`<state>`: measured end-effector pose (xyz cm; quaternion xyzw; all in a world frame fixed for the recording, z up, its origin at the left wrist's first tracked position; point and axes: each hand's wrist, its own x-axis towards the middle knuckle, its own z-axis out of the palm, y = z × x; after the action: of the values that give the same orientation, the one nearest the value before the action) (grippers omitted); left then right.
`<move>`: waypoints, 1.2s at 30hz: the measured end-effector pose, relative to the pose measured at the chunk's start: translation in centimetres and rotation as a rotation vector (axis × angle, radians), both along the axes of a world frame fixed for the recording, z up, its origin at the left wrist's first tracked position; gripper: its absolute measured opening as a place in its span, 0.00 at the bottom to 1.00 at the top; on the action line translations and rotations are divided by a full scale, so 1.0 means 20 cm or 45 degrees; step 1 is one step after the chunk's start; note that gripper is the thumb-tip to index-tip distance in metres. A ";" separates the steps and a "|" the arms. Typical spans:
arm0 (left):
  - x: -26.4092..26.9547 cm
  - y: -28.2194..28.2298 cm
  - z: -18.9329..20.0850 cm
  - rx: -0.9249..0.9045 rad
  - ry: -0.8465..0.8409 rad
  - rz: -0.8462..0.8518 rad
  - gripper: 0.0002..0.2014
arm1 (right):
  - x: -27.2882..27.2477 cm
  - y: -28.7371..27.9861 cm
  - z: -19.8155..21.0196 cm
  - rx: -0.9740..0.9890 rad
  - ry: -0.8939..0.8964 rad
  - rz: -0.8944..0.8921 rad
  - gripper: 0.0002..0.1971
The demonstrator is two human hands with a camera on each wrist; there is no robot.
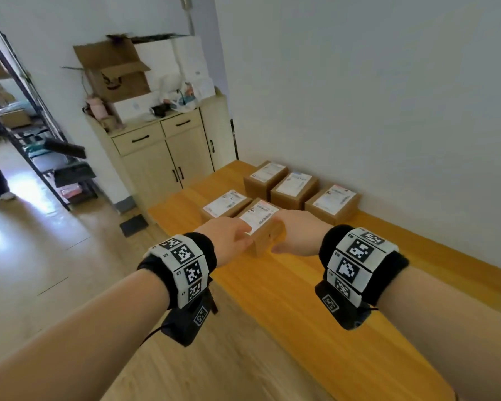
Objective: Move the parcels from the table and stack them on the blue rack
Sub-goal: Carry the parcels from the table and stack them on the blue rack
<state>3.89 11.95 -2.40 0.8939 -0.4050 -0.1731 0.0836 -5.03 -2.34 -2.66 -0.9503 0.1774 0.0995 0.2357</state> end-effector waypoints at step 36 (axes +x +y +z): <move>1.03 -0.61 -0.77 0.256 0.176 -0.752 0.57 | 0.76 -0.06 -0.77 0.312 0.184 -1.006 0.47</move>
<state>24.43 -0.26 -17.75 0.7275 -0.6212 -0.2896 -0.0316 10.26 -3.56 -18.13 -0.7646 0.5313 0.0883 0.3540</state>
